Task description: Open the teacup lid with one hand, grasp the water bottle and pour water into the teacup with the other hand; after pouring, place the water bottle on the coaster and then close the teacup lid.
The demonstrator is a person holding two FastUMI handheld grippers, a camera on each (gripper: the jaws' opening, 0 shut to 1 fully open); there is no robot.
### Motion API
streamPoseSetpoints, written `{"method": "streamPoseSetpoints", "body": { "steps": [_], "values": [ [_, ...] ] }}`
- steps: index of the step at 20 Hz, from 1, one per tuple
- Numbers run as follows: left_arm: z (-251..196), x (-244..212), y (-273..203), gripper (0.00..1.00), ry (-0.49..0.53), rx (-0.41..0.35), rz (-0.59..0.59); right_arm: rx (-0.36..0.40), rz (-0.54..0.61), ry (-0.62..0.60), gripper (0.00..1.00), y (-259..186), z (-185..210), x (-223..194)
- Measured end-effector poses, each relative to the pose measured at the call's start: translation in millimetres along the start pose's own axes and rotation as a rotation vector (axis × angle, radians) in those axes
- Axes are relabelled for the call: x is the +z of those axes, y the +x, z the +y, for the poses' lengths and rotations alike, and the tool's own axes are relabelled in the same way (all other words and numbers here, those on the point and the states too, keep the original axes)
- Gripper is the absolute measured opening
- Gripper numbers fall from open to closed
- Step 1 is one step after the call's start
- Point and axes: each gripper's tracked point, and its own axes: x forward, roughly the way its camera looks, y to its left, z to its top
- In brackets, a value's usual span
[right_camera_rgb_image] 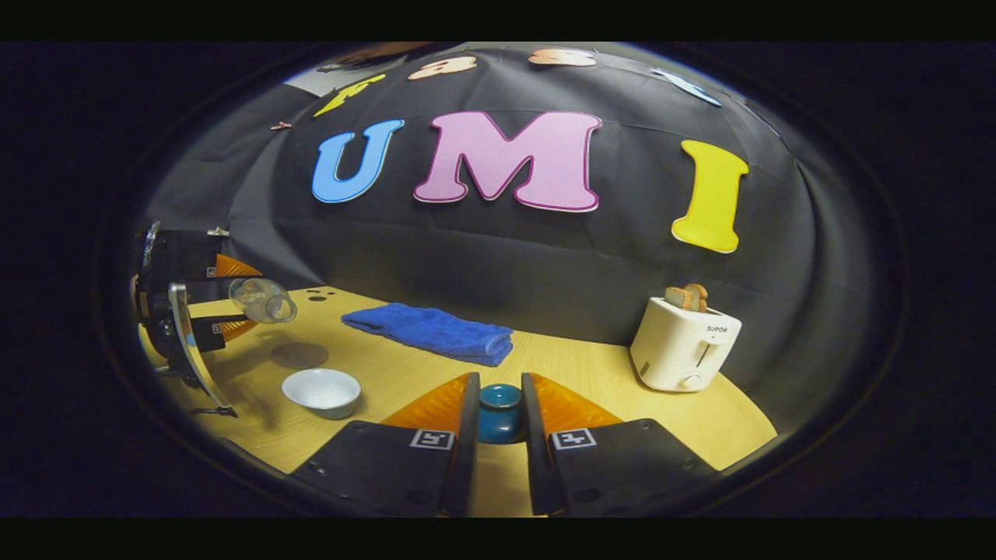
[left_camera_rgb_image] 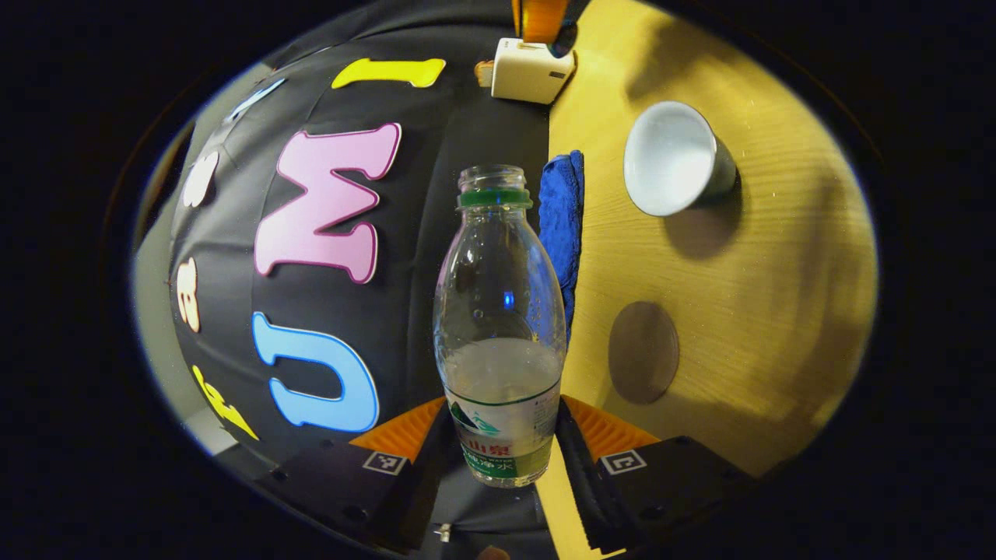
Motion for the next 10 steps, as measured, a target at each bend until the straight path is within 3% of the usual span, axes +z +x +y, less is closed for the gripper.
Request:
{"method": "streamPoseSetpoints", "body": {
  "steps": [2,4,10],
  "values": [
    [-1,3,5,0.75,0.035,0.013,-0.011,0.003,-0.004,-0.006,0.35,0,-1,2],
    [0,2,7,0.75,0.066,0.018,-0.015,0.011,-0.004,0.004,0.30,-1,0,1],
    [4,7,12,0.75,0.191,0.039,-0.027,0.015,-0.006,0.011,0.30,-3,0,0]
  ]
}}
